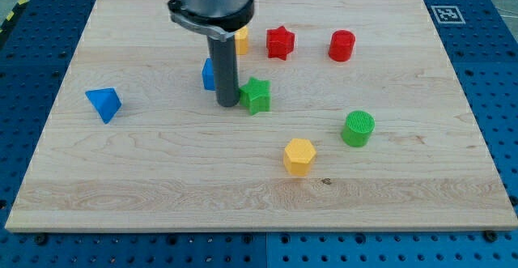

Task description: Move the green star parallel to the bottom of the red star

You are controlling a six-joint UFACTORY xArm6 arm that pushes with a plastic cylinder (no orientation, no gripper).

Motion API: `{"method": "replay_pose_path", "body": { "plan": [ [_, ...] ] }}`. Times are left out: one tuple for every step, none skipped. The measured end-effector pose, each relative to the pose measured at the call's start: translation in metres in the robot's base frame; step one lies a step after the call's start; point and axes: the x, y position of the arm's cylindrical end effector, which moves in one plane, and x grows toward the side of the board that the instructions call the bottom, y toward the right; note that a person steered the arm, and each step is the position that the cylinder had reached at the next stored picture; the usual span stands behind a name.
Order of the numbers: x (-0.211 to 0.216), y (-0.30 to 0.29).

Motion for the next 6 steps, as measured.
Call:
{"method": "replay_pose_path", "body": {
  "plan": [
    [-0.005,0.002],
    [-0.009,0.002],
    [-0.015,0.003],
    [-0.015,0.010],
    [-0.015,0.016],
    [-0.016,0.025]
  ]
}}
